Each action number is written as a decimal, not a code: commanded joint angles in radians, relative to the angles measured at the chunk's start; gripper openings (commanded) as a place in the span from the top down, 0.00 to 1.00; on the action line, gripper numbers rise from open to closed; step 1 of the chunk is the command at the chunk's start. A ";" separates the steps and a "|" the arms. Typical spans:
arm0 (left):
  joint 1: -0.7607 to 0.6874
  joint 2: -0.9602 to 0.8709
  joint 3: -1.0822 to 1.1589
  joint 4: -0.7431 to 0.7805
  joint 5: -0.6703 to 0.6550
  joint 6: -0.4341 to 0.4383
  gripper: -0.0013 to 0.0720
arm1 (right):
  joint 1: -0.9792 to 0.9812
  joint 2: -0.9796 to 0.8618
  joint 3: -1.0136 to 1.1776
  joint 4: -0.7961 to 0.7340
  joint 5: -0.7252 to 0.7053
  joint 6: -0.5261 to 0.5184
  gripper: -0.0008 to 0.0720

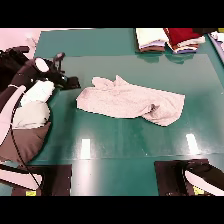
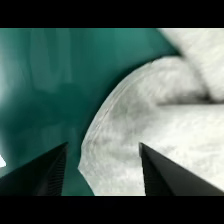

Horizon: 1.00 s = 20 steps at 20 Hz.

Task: Fold the shirts.

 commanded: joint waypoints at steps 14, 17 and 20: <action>-0.027 -0.010 0.003 -0.130 0.081 0.138 0.95 | -0.117 -0.059 -0.010 0.064 0.204 0.008 0.97; -0.016 0.059 0.062 -0.085 0.089 0.140 0.95 | -0.291 -0.043 -0.122 0.063 0.328 0.008 0.97; -0.016 0.092 0.087 -0.076 0.091 0.158 0.95 | -0.487 -0.030 -0.393 0.064 0.285 0.008 0.97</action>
